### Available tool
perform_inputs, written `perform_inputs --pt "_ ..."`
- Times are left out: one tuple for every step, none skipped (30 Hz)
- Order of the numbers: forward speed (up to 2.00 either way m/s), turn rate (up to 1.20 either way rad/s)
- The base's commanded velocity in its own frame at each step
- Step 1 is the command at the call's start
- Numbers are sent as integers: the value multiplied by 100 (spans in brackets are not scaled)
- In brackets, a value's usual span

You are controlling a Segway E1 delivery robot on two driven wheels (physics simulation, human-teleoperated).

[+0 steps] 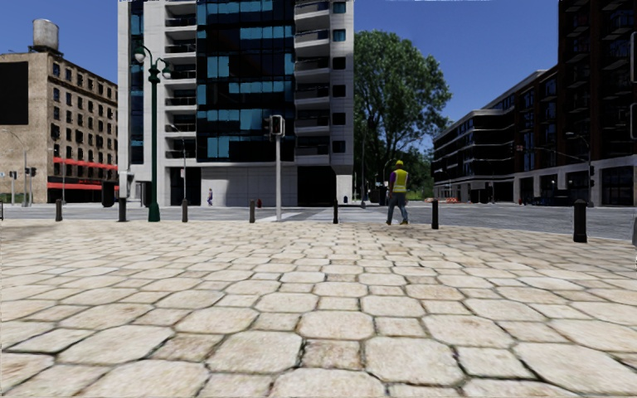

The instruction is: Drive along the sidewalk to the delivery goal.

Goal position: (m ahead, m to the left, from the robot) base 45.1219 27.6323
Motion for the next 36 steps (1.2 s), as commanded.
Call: perform_inputs --pt "181 -36" --pt "181 -29" --pt "181 -25" --pt "181 -24" --pt "181 -24" --pt "181 -24" --pt "181 -24" --pt "181 -24" --pt "181 -24" --pt "181 -24" --pt "181 -24" --pt "181 -24" --pt "181 -24" --pt "181 -24" --pt "181 -24" --pt "181 -24" --pt "181 -24" --pt "181 -26" --pt "181 -28" --pt "181 -28" --pt "181 -28" --pt "181 -28" --pt "181 -28" --pt "181 -28" --pt "181 -28" --pt "181 -27" --pt "181 -19" --pt "181 -19" --pt "181 -14" --pt "181 -13" --pt "181 -13" --pt "181 -13" --pt "181 -10" --pt "181 -10" --pt "181 0" --pt "181 0"
